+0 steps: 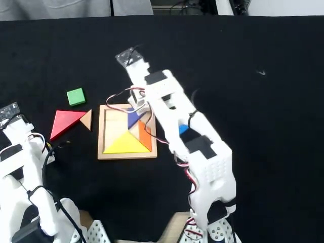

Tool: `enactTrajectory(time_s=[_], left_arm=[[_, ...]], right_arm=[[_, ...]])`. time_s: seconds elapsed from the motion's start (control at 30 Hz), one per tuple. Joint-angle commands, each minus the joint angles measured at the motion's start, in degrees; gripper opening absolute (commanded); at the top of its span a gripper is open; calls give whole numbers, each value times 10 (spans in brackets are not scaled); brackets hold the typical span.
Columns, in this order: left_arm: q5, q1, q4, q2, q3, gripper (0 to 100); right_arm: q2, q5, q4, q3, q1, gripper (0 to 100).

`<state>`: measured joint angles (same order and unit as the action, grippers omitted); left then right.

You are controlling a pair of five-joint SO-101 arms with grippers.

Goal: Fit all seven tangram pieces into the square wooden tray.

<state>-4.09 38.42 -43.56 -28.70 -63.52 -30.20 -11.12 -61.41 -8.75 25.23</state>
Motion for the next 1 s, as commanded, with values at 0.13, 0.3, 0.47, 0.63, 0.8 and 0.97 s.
enactTrajectory(time_s=[0.13, 0.3, 0.47, 0.63, 0.8, 0.97], left_arm=[[4, -8, 11, -2, 3, 105], [4, -8, 11, -2, 3, 105], [4, -8, 11, -2, 3, 105], [4, -8, 11, -2, 3, 105], [4, -8, 11, -2, 3, 105], [4, -8, 11, -2, 4, 105]], right_arm=[[-28, -4, 4, -51, -18, 10], [-40, -4, -1, -47, -11, 10], [-39, -5, -61, -51, -11, 10], [-33, -6, -84, -55, -10, 10], [29, -6, -105, -59, -12, 10], [59, -6, -56, -56, 31, 10]])
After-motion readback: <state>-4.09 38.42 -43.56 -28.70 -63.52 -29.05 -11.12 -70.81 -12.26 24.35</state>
